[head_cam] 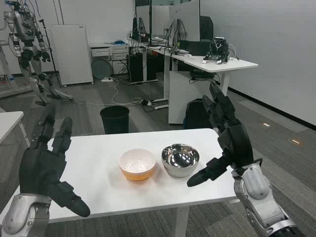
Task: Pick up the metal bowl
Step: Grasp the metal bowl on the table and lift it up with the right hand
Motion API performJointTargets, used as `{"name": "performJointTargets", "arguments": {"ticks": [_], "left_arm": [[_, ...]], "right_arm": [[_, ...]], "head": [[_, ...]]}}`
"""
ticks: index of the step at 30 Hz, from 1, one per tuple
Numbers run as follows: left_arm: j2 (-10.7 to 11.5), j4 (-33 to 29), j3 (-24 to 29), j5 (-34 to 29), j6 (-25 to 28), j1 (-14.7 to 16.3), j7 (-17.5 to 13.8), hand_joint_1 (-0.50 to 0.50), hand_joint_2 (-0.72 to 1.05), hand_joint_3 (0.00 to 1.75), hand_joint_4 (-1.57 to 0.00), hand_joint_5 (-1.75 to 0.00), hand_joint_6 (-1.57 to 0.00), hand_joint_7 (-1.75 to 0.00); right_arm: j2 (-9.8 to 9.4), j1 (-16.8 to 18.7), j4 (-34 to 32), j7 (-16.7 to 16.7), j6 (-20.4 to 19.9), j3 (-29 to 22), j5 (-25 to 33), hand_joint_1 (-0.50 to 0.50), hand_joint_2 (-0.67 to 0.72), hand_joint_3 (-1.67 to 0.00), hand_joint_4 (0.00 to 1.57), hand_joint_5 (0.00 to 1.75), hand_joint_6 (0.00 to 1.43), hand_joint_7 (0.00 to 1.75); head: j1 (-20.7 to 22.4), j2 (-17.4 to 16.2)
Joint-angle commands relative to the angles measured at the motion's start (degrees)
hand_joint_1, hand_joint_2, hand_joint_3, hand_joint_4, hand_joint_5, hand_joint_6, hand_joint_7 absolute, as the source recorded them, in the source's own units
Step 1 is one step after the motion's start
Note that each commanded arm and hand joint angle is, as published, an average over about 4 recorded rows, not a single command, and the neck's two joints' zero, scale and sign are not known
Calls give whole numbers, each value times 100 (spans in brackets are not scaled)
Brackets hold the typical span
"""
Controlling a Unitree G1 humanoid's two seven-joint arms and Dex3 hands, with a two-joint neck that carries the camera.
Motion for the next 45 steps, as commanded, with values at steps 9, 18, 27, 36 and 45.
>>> {"name": "performJointTargets", "arguments": {"ticks": [9, 18, 27, 36, 45], "left_arm": [[-164, -1612, 1042, 892, 657, -90, -114, -50, -72, 9, 0, -10, 0, 0], [-147, -1564, 1035, 885, 657, -150, -127, -50, -72, 7, 0, -10, 0, 0], [-144, -1529, 980, 881, 657, -152, -127, -50, -72, 0, 0, -10, 0, 0], [-133, -1386, 756, 885, 666, -229, -145, -50, -72, 7, 0, -10, 0, 0], [-136, -1257, 609, 857, 666, -277, -163, -50, -72, 4, 0, -10, 0, 0]], "right_arm": [[446, -929, -1526, 1099, 1950, 194, -1437, -46, 72, 0, 0, 0, 0, 0], [468, -934, -1526, 1145, 1972, 185, -1477, -46, 72, 0, 0, 0, 0, 0], [468, -943, -1581, 1277, 2204, 161, -1811, -46, 71, 0, 0, 0, 0, 3], [510, -1096, -2265, 2004, 3554, -94, -4571, -46, 66, 0, 0, 0, 0, 7], [622, -1474, -1654, 2320, 4024, 55, -5735, -46, 66, 0, 0, 0, 0, 10]], "head": [[102, -361], [69, -392], [54, -458], [-128, -405], [-409, -338]]}}
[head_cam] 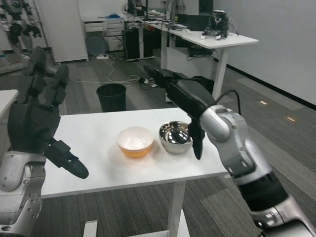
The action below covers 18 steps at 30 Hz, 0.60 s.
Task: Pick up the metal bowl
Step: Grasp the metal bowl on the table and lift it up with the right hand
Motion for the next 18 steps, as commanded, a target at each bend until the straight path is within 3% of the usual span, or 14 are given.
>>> {"name": "performJointTargets", "arguments": {"ticks": [1, 7, 14, 18], "left_arm": [[-9, 83, -28, 3, 4, -85, -11, -50, -72, 7, 0, -10, 0, 0], [13, 220, -159, -27, 4, -133, -11, -50, -72, 7, 0, -10, 0, 0], [5, 327, -271, -40, 13, -188, -11, -50, -72, 4, 0, -10, 0, 0], [-6, 340, -289, -40, 19, -188, -11, -50, -72, 9, 0, -10, 0, 0]], "right_arm": [[93, -225, 341, 48, 65, 54, -303, -46, 66, 0, 0, 0, 0, 12], [256, -677, 1703, -58, 43, 317, -808, -46, 66, 0, 0, 0, 0, 10], [577, -1347, 3938, -682, -438, 381, -1256, -46, 66, 0, 0, 0, 0, 7], [704, -1730, 5004, -884, -577, 383, -1483, -46, 66, 0, 0, 0, 0, 14]], "head": [[-98, 14], [-281, 60], [-348, 94], [-398, 50]]}}
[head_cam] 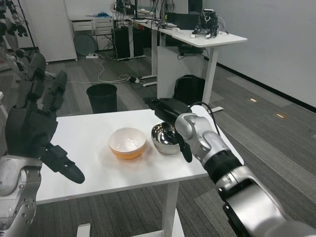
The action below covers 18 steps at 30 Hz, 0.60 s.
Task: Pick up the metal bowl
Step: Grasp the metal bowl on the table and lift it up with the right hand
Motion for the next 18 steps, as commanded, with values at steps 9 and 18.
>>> {"name": "performJointTargets", "arguments": {"ticks": [9, 18], "left_arm": [[-45, 150, -102, -34, 6, -52, -5, -50, -72, 7, 0, -10, 0, 0], [-59, 229, -199, -78, 6, -69, -14, -50, -72, 7, 0, -10, 0, 0]], "right_arm": [[257, -890, 1995, -897, -243, -6, -657, -46, 66, 0, 0, 0, 0, 10], [305, -1246, 2773, -1644, -239, 42, -823, -46, 66, 0, 0, 0, 0, 14]], "head": [[-156, -22], [-206, -21]]}}
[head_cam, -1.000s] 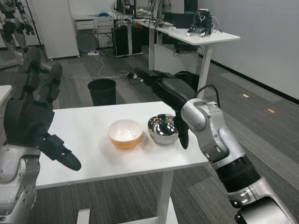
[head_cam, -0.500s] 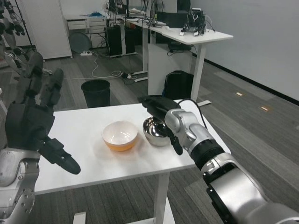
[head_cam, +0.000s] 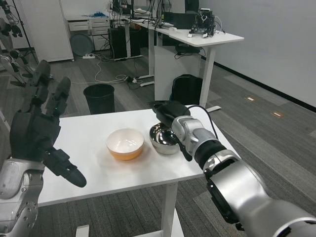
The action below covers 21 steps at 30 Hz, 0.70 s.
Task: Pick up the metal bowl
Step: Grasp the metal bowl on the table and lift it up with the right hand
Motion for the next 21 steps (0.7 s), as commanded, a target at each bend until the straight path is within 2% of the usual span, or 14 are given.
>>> {"name": "performJointTargets", "arguments": {"ticks": [1, 9, 14, 21], "left_arm": [[-44, 49, -18, -50, -8, -53, -13, -50, -72, 9, 0, -10, 0, 0], [-77, 163, -104, -93, -17, -93, -31, -50, -72, 9, 0, -10, 0, 0], [-99, 216, -126, -93, -28, -119, -33, -50, -72, 9, 0, -10, 0, 0], [-125, 247, -141, -120, -52, -143, -57, -50, -72, 9, 0, -10, 0, 0]], "right_arm": [[35, -281, 316, -223, 14, 27, -96, -46, 66, 0, 0, 0, 0, 14], [44, -472, 782, -379, 109, 231, -300, -46, 66, 0, 0, 0, 0, 14], [48, -488, 848, -379, 104, 332, -406, -46, 69, 0, 0, 0, 0, 12], [68, -485, 1057, -326, 104, 585, -428, -46, 66, 0, 0, 0, 0, 14]], "head": [[-24, 1], [-97, -32], [-93, -70], [-37, -109]]}}
